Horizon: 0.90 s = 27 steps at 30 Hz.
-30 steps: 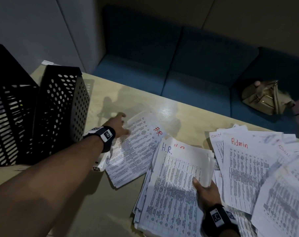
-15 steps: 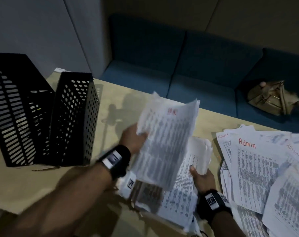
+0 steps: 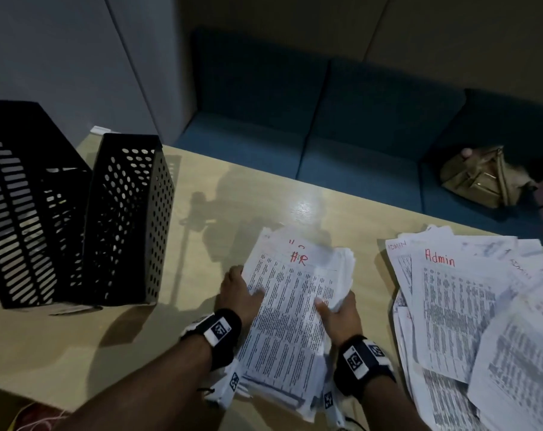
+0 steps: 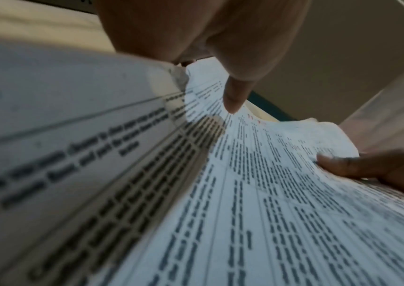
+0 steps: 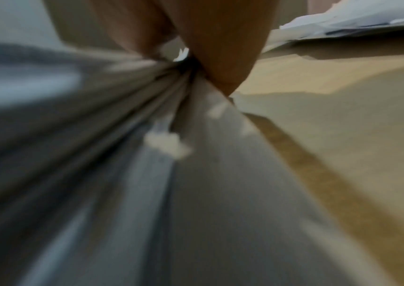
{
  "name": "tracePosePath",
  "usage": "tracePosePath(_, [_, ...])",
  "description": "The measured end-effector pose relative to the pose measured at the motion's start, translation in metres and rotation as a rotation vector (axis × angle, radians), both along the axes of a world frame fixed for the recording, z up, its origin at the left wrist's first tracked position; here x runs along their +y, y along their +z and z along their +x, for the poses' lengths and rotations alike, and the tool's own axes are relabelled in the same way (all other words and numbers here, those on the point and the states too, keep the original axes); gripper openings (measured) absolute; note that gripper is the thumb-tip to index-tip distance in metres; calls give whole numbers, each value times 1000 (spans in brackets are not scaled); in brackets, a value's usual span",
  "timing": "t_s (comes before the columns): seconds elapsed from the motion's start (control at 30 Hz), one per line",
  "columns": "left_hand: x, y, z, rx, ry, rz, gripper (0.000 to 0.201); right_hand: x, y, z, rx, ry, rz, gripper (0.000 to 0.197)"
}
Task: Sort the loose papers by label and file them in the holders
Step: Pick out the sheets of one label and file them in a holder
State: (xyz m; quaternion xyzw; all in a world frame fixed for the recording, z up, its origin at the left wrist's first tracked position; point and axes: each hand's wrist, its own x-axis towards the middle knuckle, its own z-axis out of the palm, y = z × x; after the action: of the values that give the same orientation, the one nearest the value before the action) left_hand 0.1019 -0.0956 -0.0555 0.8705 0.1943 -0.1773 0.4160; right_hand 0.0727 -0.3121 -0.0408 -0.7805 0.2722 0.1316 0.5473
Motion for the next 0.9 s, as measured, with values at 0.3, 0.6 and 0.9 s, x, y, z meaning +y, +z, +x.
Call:
tracePosePath(0.3, [29,51,25,86,101,-647,62,-5,40,17,-262,187,70,54])
tracePosePath(0.6, [-2,135,12,-601,-139,-1001,34,19,108,35,-649,-17,21,30])
tracePosePath(0.9, [27,149,32,-1296,-590,-153,65,19,122,29,-674,23,-252,82])
